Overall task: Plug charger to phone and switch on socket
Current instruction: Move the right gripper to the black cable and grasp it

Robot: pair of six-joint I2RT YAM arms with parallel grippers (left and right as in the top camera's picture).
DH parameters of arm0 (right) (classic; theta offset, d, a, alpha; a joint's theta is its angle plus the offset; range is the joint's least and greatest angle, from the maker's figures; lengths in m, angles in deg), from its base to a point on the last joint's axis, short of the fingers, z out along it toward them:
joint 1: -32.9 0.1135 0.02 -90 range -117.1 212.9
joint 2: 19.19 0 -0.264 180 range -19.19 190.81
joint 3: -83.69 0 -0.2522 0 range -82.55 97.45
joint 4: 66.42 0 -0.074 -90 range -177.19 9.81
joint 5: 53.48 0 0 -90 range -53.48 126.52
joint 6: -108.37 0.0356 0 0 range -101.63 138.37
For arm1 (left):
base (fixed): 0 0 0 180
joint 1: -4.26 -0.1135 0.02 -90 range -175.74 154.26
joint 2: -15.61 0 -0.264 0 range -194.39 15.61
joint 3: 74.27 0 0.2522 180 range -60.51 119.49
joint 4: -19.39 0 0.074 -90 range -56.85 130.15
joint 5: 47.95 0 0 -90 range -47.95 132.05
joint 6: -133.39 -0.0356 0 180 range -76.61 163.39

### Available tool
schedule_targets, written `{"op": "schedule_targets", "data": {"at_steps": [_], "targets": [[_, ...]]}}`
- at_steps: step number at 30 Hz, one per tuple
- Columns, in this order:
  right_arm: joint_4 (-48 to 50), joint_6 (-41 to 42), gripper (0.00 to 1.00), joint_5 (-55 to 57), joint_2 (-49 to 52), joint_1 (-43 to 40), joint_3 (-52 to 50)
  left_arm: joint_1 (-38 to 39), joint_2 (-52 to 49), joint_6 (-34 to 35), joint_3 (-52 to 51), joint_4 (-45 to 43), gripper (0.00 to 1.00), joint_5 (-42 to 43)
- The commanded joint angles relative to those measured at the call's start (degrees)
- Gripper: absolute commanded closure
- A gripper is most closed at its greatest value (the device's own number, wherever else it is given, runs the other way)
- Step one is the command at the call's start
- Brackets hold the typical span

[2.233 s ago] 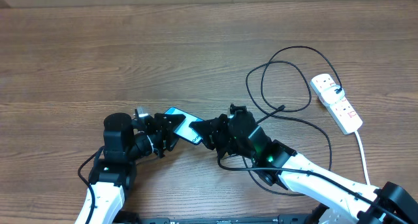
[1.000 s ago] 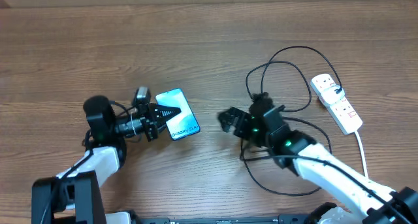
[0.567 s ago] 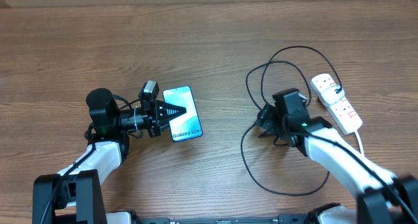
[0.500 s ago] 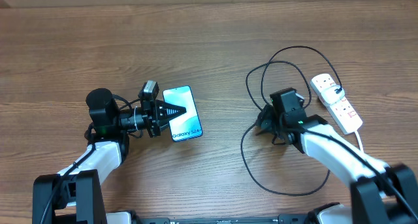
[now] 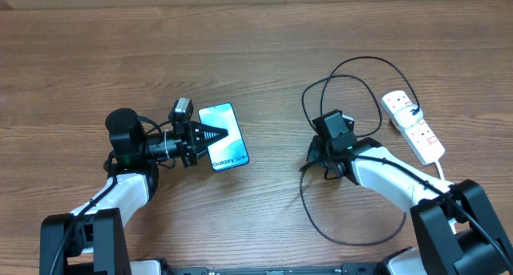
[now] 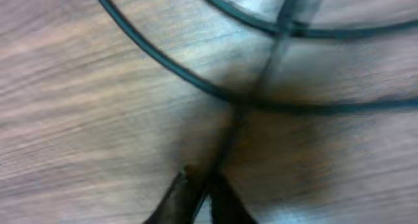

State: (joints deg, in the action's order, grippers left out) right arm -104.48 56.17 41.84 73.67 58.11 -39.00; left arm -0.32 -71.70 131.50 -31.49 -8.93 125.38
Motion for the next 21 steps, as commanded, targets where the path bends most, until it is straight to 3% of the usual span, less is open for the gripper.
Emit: {"op": "schedule_targets", "data": {"at_steps": [1, 7, 9, 14, 16, 19, 21], "targets": [[-4.68, -6.86, 0.92, -3.10, 0.07, 1.44, 2.97, 0.11, -0.24, -0.31, 1.51, -0.59, 0.96, 0.26], [-22.64, -15.30, 0.93, -6.45, -1.03, 8.61, 12.79, 0.09, -0.24, -0.68, 1.51, -0.61, 0.96, 0.35], [-24.26, -15.34, 0.84, -5.62, -1.03, 10.91, 12.72, 0.09, -0.24, -1.31, 1.51, -0.59, 0.96, 0.87], [-21.62, -12.35, 0.39, 2.51, -0.85, 11.91, 11.82, 0.07, -0.31, -2.45, 1.51, -0.61, 0.96, 2.12], [-18.34, -12.37, 0.27, 3.76, -0.81, 11.67, 11.82, 0.00, -0.33, -2.47, 1.51, -0.61, 0.96, 2.23], [-13.25, -12.57, 0.19, 3.67, -0.42, 11.87, 11.82, 0.00, -0.33, -2.67, 1.51, -0.61, 0.96, 2.23], [-12.96, -12.50, 0.19, 3.63, 0.57, 11.87, 11.82, 0.00, -0.33, -2.62, 1.51, -0.61, 0.96, 2.03]]}}
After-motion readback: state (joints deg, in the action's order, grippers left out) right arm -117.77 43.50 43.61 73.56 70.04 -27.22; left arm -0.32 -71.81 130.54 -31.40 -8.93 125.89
